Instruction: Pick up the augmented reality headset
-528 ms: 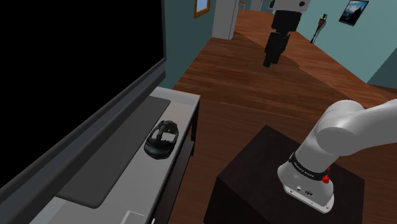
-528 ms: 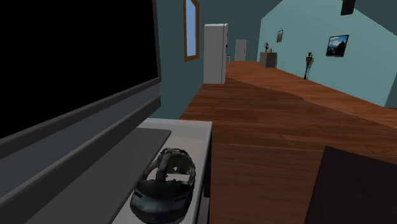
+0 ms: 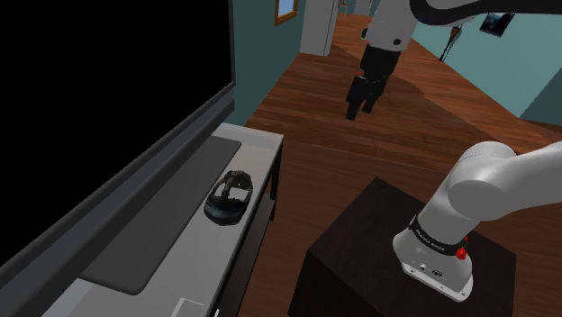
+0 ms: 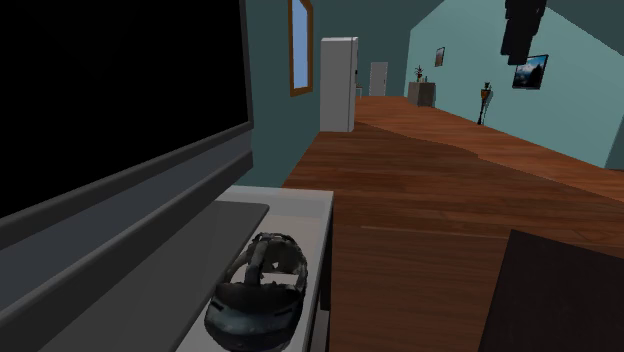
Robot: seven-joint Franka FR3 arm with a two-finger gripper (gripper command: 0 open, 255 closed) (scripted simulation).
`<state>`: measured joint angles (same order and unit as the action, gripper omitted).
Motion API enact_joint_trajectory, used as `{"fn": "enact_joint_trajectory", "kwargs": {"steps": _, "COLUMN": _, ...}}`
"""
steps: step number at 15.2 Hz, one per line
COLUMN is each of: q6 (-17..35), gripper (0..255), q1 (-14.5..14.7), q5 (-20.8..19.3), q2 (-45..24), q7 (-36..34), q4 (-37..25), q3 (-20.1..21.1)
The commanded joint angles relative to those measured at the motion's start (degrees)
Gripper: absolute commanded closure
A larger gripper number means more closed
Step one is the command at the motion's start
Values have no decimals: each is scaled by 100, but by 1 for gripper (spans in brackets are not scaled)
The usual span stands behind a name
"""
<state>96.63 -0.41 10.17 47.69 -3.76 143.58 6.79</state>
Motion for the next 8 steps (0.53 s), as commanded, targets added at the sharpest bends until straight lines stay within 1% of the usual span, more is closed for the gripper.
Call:
{"fn": "enact_joint_trajectory", "kwargs": {"steps": 1, "q6": 467, "gripper": 0, "q1": 16, "q5": 123, "q2": -49, "q7": -285, "q4": 238, "q3": 266}}
{"fn": "enact_joint_trajectory", "kwargs": {"steps": 5, "q6": 1461, "gripper": 0, "q1": 38, "q5": 342, "q2": -355, "q7": -849, "q4": 621, "q3": 838}}
{"fn": "enact_joint_trajectory", "kwargs": {"steps": 8, "q6": 2241, "gripper": 0, "q1": 9, "q5": 445, "q2": -747, "q7": -1300, "q4": 789, "q3": 1295}}
